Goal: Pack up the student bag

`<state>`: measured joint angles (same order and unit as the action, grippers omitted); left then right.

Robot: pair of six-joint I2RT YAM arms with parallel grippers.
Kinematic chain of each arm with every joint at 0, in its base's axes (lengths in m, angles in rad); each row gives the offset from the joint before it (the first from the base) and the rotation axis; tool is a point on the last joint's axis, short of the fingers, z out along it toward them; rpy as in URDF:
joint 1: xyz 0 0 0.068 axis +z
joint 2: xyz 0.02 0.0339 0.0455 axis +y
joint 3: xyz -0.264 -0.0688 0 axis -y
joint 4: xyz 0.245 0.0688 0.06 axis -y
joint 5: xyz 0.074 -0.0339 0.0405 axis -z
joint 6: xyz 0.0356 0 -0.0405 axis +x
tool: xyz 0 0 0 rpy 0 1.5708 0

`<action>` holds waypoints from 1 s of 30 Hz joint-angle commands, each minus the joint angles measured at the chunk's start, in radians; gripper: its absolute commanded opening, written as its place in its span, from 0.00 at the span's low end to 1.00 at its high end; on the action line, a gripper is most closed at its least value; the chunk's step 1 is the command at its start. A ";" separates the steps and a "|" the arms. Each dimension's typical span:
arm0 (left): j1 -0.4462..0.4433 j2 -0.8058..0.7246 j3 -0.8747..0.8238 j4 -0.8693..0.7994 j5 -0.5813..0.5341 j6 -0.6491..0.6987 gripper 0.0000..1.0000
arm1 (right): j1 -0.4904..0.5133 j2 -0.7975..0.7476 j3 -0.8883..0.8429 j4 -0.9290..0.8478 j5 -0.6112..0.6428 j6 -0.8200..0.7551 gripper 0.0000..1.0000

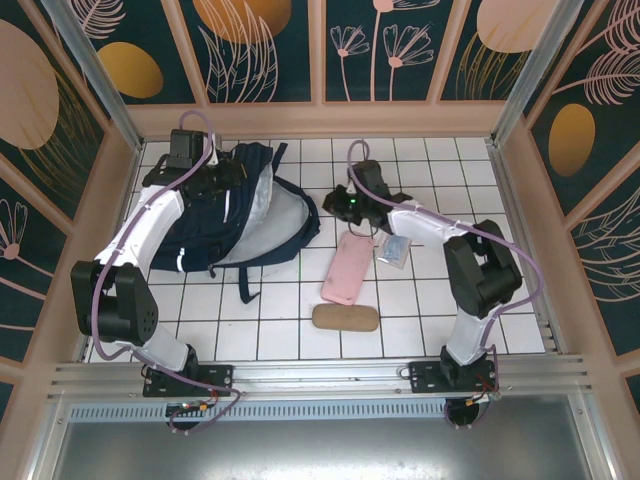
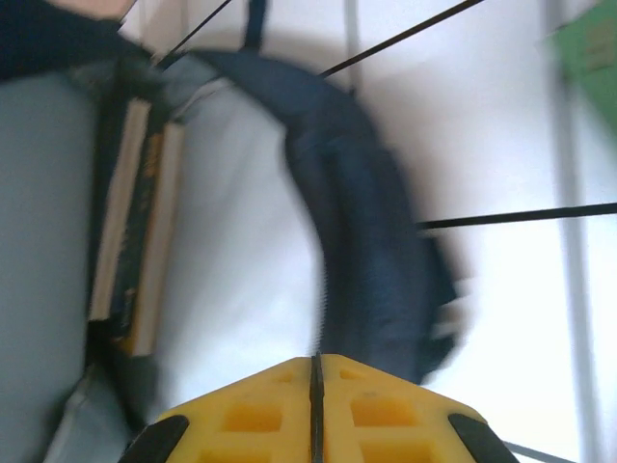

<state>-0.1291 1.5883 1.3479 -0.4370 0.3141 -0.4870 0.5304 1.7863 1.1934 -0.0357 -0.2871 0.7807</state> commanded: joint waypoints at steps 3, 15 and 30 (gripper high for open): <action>0.019 -0.045 -0.061 0.112 0.095 -0.102 0.49 | -0.121 -0.040 -0.021 -0.090 0.124 -0.127 0.14; -0.218 0.006 -0.157 0.342 0.068 -0.369 0.71 | -0.264 0.140 0.163 -0.167 0.168 -0.333 0.38; -0.412 0.354 -0.036 0.530 0.052 -0.538 0.69 | -0.295 0.409 0.450 -0.274 0.210 -0.496 0.54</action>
<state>-0.5339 1.9015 1.2625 0.0135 0.3656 -0.9771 0.2497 2.1540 1.5974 -0.2375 -0.0757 0.3271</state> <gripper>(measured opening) 0.691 0.543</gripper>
